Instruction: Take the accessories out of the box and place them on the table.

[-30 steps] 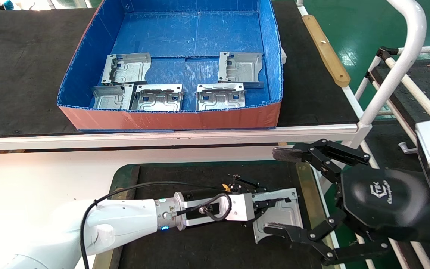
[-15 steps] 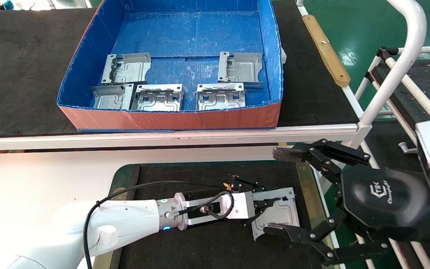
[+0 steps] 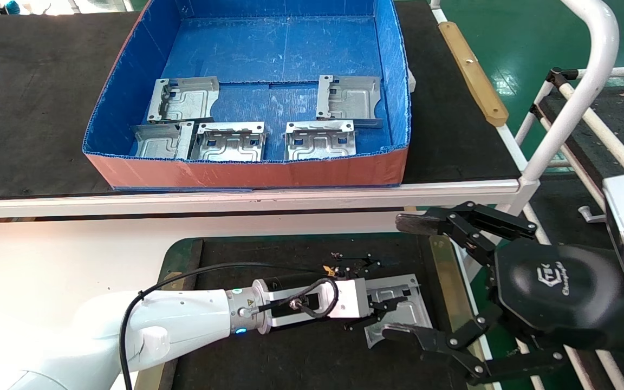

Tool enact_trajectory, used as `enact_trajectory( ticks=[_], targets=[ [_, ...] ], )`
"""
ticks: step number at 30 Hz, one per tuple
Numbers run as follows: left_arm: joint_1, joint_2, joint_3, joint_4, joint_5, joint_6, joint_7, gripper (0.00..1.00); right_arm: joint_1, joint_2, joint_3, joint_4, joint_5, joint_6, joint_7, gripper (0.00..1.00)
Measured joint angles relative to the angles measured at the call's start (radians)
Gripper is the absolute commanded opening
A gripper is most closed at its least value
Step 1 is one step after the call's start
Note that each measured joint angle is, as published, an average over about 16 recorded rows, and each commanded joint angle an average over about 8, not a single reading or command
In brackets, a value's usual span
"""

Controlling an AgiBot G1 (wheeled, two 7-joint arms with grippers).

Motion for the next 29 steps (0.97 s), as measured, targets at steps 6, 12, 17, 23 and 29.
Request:
enact_trajectory(
  ticks=[6,12,17,23,29],
  targets=[
    [0.012,-0.040,-0.030,-0.046,-0.006,0.027,-0.061,1.00,0.000,0.000,0.000,0.000,0.000,0.000,0.000,1.00],
    [0.031,-0.106,-0.078,-0.123,-0.018,0.069,-0.164,1.00,0.000,0.000,0.000,0.000,0.000,0.000,0.000,1.00],
    [0.050,-0.169,-0.123,-0.196,-0.029,0.109,-0.262,1.00,0.000,0.000,0.000,0.000,0.000,0.000,0.000,1.00],
    [0.070,-0.238,-0.173,-0.276,-0.041,0.154,-0.369,1.00,0.000,0.000,0.000,0.000,0.000,0.000,0.000,1.00],
    [0.081,-0.276,-0.200,-0.319,-0.047,0.178,-0.427,1.00,0.000,0.000,0.000,0.000,0.000,0.000,0.000,1.00]
  ],
)
